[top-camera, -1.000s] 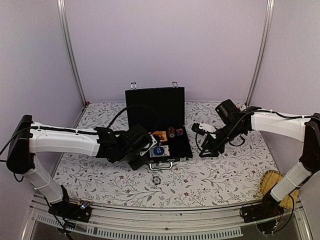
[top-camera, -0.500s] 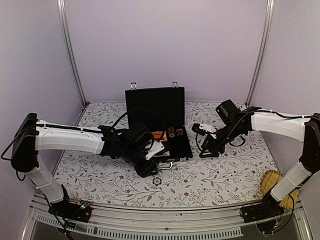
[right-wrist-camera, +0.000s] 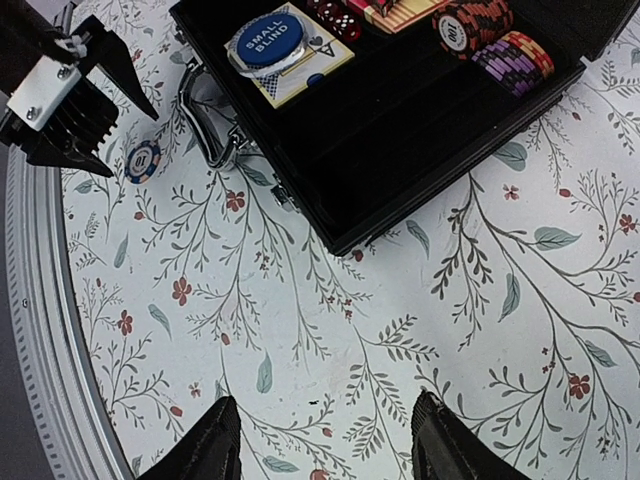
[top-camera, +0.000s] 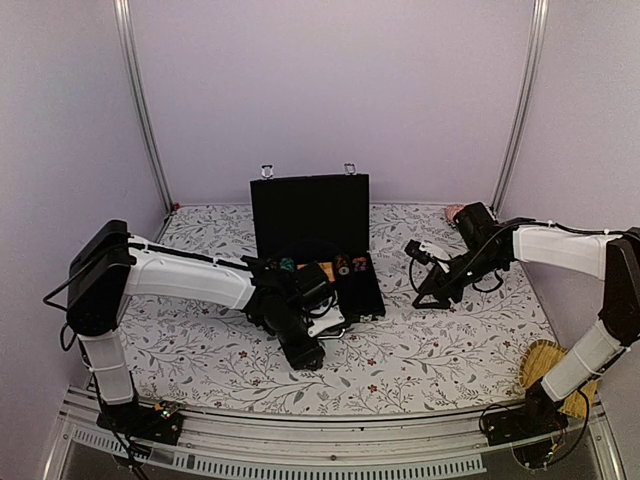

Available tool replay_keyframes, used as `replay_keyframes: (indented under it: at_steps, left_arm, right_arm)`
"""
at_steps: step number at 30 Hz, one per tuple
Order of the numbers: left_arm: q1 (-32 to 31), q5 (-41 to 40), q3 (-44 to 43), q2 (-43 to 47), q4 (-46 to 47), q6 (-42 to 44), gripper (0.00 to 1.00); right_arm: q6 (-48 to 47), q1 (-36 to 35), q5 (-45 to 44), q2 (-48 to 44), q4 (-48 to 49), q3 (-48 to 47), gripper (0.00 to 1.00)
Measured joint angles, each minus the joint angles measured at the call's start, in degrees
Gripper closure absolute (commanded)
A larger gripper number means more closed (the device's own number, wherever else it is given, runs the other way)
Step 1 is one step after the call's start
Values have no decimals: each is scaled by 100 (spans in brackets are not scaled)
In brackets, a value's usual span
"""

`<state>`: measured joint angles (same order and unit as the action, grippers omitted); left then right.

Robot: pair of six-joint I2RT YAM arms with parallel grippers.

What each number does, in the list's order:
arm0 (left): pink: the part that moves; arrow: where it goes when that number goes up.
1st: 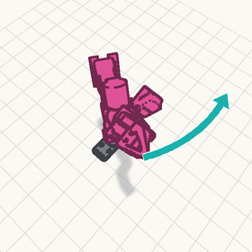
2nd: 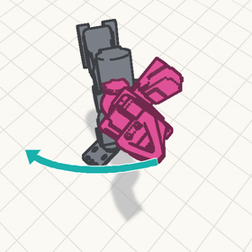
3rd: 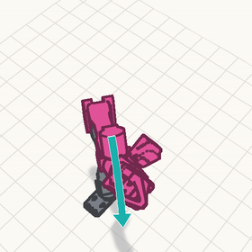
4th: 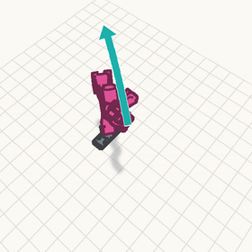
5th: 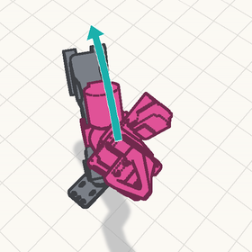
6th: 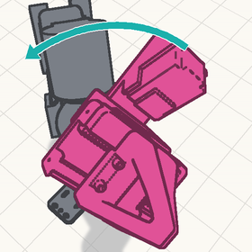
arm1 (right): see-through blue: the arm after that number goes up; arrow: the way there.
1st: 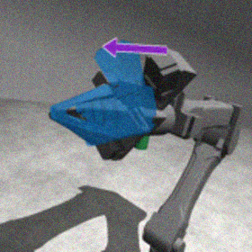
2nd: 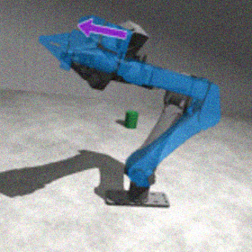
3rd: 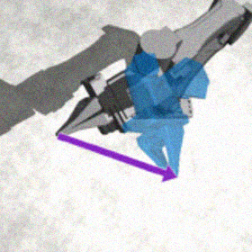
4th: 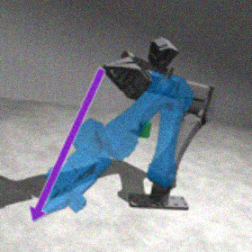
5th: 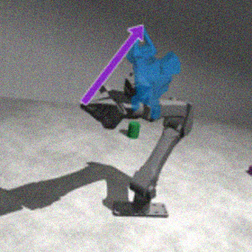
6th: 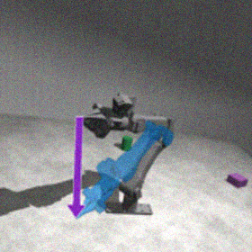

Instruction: Pack up texas hold em set

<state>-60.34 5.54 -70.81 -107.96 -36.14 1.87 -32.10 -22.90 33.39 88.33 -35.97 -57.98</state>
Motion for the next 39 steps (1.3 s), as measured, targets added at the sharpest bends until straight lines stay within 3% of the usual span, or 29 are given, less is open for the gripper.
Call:
replay_keyframes:
  at_steps: [8,23,34,39]
  left_arm:
    - [-177,-221,-210,-236,-256,79,38]
    - [-297,-470,-494,-608,-319,192,54]
    - [-306,-426,-608,-671,-490,225,54]
    - [-306,-446,-632,-684,-575,223,59]
  right_arm:
    - [-2,9,109,-52,70,11,40]
    - [-2,9,149,-52,103,11,40]
    - [-2,9,162,-52,111,11,40]
    - [-2,9,184,-52,111,11,40]
